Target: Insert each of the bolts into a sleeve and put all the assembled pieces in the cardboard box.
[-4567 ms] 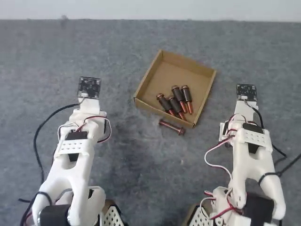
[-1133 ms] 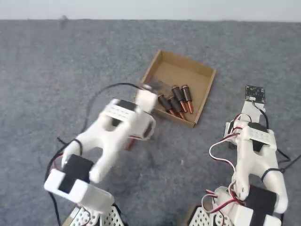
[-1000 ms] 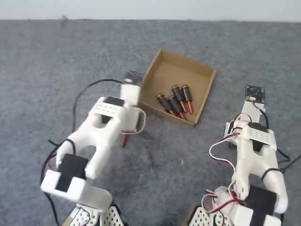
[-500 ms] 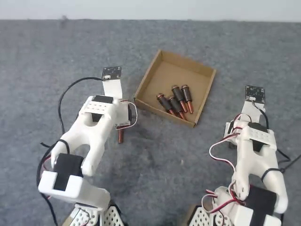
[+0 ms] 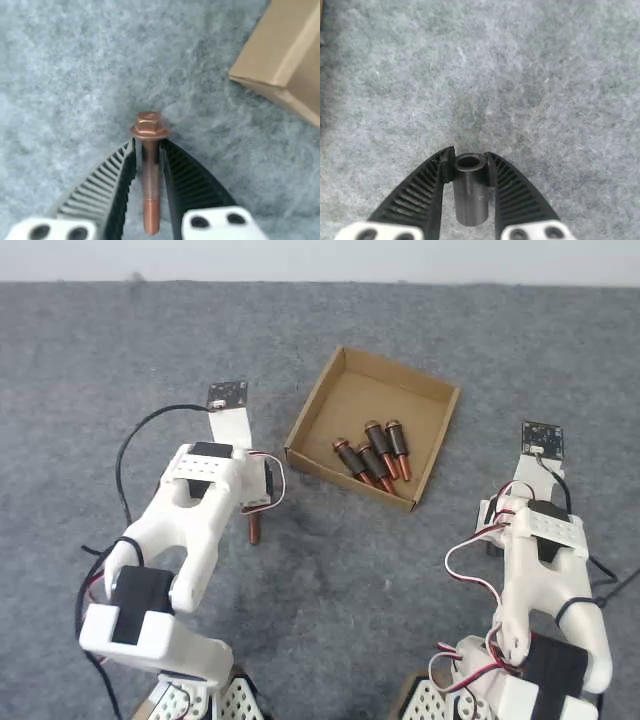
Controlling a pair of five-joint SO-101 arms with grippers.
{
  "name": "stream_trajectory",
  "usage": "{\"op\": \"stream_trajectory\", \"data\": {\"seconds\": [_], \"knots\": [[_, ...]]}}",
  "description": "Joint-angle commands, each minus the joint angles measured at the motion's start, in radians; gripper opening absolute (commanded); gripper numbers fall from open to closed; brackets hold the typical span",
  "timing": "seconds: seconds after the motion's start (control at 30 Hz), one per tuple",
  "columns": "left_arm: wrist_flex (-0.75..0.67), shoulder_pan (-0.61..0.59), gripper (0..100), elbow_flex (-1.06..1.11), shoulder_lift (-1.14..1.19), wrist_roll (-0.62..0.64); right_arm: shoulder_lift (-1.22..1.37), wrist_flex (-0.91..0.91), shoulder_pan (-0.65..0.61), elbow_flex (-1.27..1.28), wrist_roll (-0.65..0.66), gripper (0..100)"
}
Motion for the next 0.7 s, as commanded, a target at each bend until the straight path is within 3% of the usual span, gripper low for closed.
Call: {"op": "stream_trajectory", "data": {"seconds": [0.0, 0.17, 0.33, 0.47, 0.67], "knots": [[0.023, -0.003, 7, -0.051, -0.028, 0.011, -0.007, -0.018, 0.012, -0.049, -0.008, 0.6], [0.150, -0.005, 8, -0.209, 0.135, -0.002, -0.007, -0.016, 0.012, -0.048, -0.008, 0.6], [0.230, 0.006, 7, -0.312, 0.244, -0.153, -0.007, -0.016, 0.012, -0.048, -0.008, 0.6], [0.209, 0.011, 1, -0.292, 0.226, -0.155, -0.007, -0.018, 0.012, -0.048, -0.008, 0.6], [0.114, 0.011, 1, -0.180, 0.112, -0.152, -0.007, -0.018, 0.012, -0.048, -0.008, 0.6]]}}
